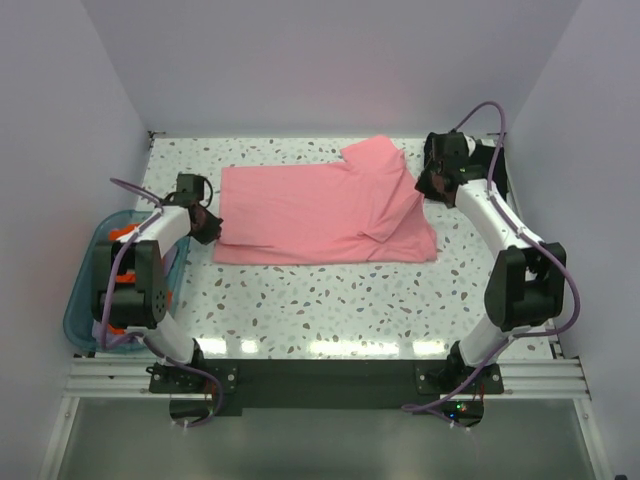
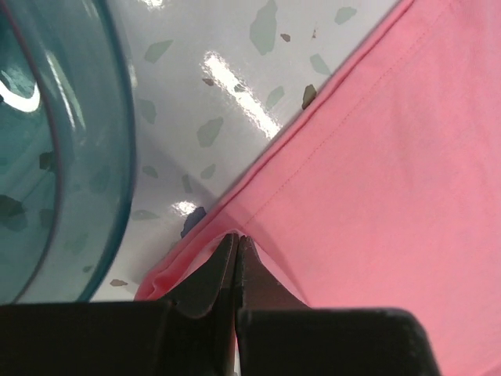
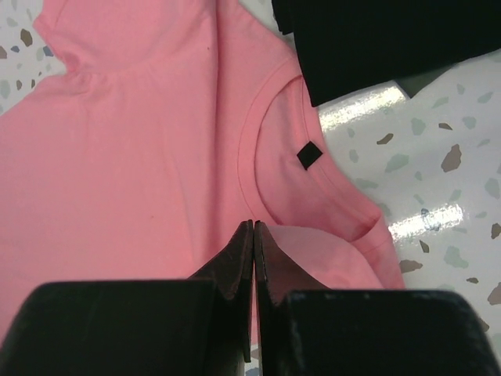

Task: Fold and stack the t-shirts
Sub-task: Fold the tshirt

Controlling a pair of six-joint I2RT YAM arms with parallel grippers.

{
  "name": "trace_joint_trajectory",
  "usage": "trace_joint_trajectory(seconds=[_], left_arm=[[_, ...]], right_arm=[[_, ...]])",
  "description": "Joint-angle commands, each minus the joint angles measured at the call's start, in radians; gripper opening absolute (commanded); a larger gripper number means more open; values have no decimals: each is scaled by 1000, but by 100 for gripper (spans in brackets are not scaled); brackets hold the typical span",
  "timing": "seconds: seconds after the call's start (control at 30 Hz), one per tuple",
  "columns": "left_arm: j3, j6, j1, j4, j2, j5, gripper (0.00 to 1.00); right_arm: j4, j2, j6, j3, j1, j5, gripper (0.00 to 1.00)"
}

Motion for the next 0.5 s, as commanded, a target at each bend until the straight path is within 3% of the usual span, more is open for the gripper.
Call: trace_joint_trajectory(seconds=[0.0, 0.47], left_arm=[[31, 33, 30, 26, -4, 14, 0], [-32, 35, 65, 106, -56, 78, 0]], right_arm=[[94, -25, 2, -2, -20, 8, 0], [161, -60, 12, -52, -65, -29, 0]])
